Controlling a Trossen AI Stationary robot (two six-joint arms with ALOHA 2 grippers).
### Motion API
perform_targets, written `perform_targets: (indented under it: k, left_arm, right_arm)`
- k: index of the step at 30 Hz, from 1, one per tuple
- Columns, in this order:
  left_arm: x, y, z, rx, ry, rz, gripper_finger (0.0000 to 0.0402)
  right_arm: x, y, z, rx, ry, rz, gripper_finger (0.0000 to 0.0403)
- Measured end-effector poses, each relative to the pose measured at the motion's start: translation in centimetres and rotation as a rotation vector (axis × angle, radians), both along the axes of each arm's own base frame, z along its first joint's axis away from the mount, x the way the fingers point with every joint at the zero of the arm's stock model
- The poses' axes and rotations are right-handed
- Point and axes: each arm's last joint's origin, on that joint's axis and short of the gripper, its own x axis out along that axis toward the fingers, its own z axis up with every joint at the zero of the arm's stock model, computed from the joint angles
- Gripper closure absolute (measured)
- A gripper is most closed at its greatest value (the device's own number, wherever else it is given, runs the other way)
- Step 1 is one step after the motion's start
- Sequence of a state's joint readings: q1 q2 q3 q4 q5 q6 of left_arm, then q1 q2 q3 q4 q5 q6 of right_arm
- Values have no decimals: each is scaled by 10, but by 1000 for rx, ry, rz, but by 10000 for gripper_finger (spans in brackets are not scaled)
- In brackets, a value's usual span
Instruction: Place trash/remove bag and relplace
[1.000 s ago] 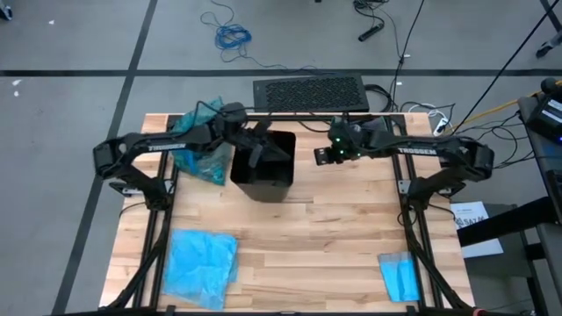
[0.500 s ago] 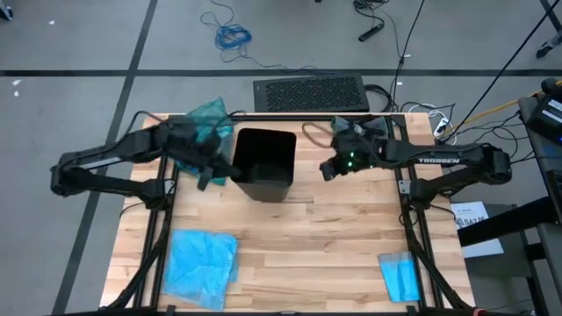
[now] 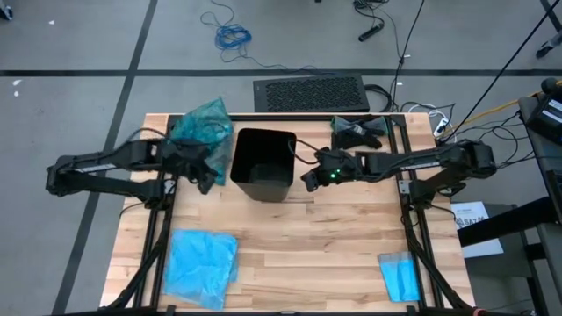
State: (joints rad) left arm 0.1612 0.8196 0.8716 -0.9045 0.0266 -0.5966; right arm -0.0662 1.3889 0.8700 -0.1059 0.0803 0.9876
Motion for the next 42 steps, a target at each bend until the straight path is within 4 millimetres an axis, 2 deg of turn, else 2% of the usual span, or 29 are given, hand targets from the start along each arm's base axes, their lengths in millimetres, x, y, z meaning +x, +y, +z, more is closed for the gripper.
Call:
perform_targets:
  k: [4,9,19,26,33,36,42]
  left_arm:
    - [9,1,-23,-45,-30,-8,402]
    - [31,7,-30,-2,-122,1,402]
    - [57,46,-45,40,-147,1,402]
    - [58,82,-48,51,-212,53,402]
    - [52,107,-51,78,-230,122,402]
    - [48,109,-50,72,-224,140,402]
    - [33,97,-36,79,-247,118,402]
  right_arm:
    - [13,-5,-9,16,-42,-27,403]
    - [19,-20,-18,31,-53,-85,403]
    - [13,-79,-12,-5,-148,-186,403]
    - [-1,-114,-11,2,-163,-241,403]
    - [-6,-132,-21,29,-128,-274,403]
    - [-7,-131,-22,31,-110,-272,403]
    - [-17,-126,-18,11,-28,-279,403]
